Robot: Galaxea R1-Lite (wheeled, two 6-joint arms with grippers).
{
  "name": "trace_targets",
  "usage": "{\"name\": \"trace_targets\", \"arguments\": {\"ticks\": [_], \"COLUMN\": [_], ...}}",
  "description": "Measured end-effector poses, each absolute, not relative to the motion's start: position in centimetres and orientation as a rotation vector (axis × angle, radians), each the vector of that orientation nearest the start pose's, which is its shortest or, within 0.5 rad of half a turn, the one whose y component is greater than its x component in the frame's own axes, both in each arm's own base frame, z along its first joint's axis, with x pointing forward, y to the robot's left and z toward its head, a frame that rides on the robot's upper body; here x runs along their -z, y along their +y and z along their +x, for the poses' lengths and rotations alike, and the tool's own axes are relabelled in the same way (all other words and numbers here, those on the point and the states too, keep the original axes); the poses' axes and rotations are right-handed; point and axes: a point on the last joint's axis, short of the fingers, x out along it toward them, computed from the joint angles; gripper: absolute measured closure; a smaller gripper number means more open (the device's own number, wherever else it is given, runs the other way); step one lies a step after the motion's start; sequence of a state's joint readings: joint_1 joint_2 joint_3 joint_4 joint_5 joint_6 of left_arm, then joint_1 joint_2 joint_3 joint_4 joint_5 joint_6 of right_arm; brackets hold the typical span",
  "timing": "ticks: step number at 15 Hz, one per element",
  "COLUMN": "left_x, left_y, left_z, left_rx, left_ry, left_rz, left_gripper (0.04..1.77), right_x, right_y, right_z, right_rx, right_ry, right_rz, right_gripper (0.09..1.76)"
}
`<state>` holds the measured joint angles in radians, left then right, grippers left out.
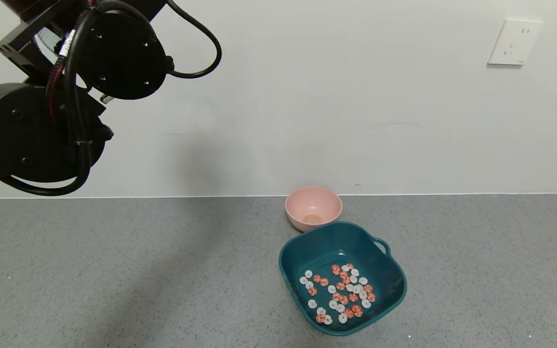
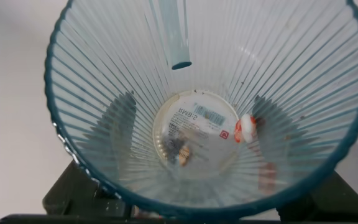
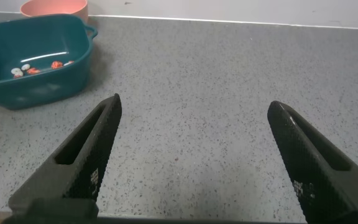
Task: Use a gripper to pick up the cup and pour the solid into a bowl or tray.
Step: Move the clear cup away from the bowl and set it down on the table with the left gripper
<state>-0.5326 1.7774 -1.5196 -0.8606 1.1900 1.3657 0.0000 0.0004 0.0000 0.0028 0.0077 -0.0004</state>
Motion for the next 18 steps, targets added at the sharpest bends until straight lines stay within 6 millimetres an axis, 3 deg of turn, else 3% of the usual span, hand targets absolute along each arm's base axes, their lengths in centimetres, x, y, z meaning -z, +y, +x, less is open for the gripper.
{"name": "trace_targets", "arguments": {"ticks": [5,11,18], "left_x": [-36.7,-35.2,-29.4], "left_y": [-15.4,-14.4,-12.6], "left_z": [27.7,27.0,27.6], "left_rx": [-0.608,-0.490,-0.296], "left_ry": [-0.118,-0.218,-0.099], "left_rz": [0.569,0.272,-0.029], "left_gripper": [0.54,0.54,0.54], "right_x": [-7.5,-7.5,-7.5], "right_y": [0.0,0.0,0.0], "right_z": [-2.3,-2.3,-2.3], "right_rx": [-0.007,-0.007,-0.008], "right_ry": [0.003,0.004,0.004], "right_rz": [0.000,0.000,0.000], "right_gripper": [0.14,0.14,0.14]}}
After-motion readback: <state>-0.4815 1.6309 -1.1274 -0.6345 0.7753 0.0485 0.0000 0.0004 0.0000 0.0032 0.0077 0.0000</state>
